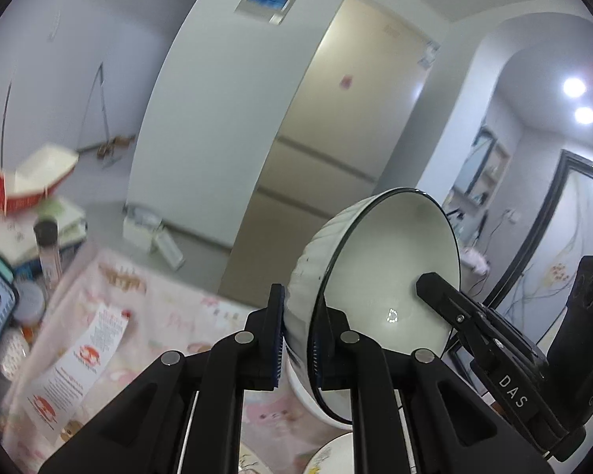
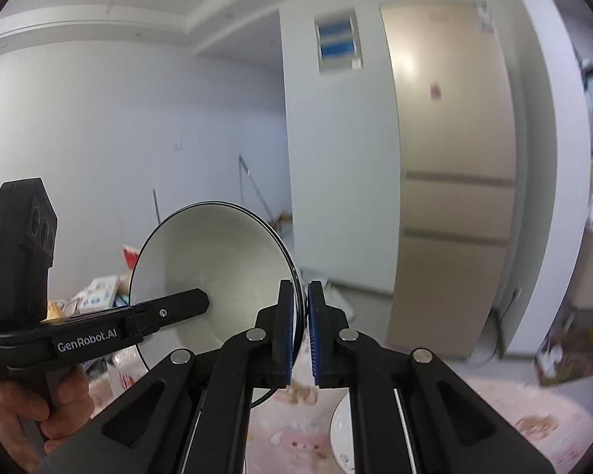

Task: Organize plates and bowls
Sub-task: 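Lift the white ribbed bowl with the right tool and carry it toward the pink bowls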

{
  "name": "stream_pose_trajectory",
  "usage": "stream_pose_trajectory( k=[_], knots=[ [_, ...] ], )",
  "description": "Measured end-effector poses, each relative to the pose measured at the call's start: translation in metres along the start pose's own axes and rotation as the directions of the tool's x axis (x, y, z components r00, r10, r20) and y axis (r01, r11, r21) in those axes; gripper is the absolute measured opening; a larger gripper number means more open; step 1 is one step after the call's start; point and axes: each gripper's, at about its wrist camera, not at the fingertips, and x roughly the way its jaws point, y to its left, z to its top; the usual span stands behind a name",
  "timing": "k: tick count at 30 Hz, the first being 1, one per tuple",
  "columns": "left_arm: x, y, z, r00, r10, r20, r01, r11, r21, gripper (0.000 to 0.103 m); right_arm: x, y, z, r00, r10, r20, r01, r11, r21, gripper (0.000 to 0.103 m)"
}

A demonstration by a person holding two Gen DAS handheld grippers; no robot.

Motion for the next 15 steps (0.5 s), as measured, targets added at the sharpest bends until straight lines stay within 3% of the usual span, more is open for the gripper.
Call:
stream_pose_trajectory(
  k=[6, 15],
  knots=[
    [-0.040, -0.034, 0.015, 0.995, -0.046, 0.090, 0.040, 0.997, 0.066, 0.012, -0.045, 0.015, 0.024, 0.997, -0.043, 0.058, 0.048, 0.995, -0.089, 0.007],
    [-0.049, -0.110, -0.013, 0.987, -0.145, 0.069, 0.133, 0.978, 0.159, 0.012, -0.111, -0.019, 0.015, 0.976, -0.208, 0.059, 0.214, 0.969, -0.126, 0.007]
  ],
)
